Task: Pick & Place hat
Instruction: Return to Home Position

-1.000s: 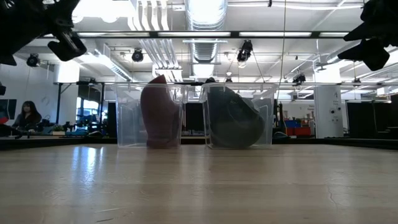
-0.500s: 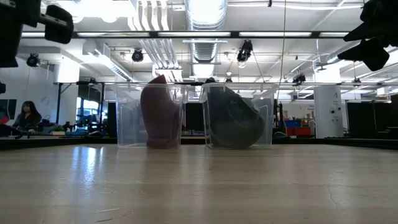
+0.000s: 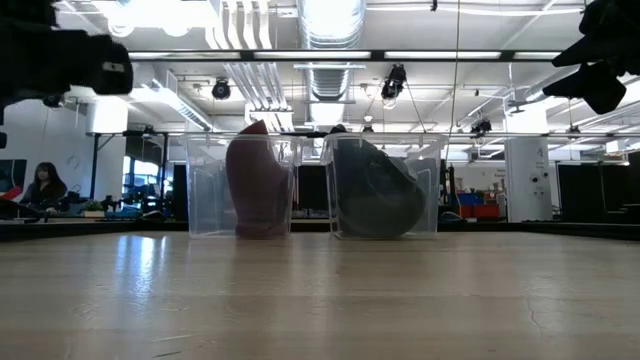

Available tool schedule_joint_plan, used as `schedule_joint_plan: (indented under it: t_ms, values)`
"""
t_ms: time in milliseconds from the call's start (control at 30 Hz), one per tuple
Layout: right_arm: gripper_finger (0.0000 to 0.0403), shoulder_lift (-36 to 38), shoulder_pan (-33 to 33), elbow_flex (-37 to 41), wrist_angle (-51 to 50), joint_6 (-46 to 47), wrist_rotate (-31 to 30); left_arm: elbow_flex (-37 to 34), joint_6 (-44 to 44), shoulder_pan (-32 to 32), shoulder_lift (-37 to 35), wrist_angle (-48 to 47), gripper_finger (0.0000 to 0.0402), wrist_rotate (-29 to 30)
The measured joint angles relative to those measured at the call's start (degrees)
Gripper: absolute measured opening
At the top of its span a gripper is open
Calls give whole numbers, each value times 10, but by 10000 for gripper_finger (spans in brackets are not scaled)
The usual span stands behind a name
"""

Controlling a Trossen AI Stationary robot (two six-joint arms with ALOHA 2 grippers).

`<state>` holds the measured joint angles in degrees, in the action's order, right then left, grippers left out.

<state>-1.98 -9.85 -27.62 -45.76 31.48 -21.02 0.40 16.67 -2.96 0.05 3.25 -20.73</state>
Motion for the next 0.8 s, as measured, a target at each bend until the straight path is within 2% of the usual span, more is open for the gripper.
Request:
schedule_joint_plan:
  t_ms: [167,300,500,800]
  values:
    - [242,0,0,0,0,0,0,0,-98,11,0,-8,92,86]
    - [245,0,0,0,0,0,0,0,-102,43,0,-21,92,155]
    - [245,0,0,0,0,0,0,0,-140,111,0,-25,92,164]
    - [244,0,0,0,0,0,0,0,-173,101,0,-25,92,162]
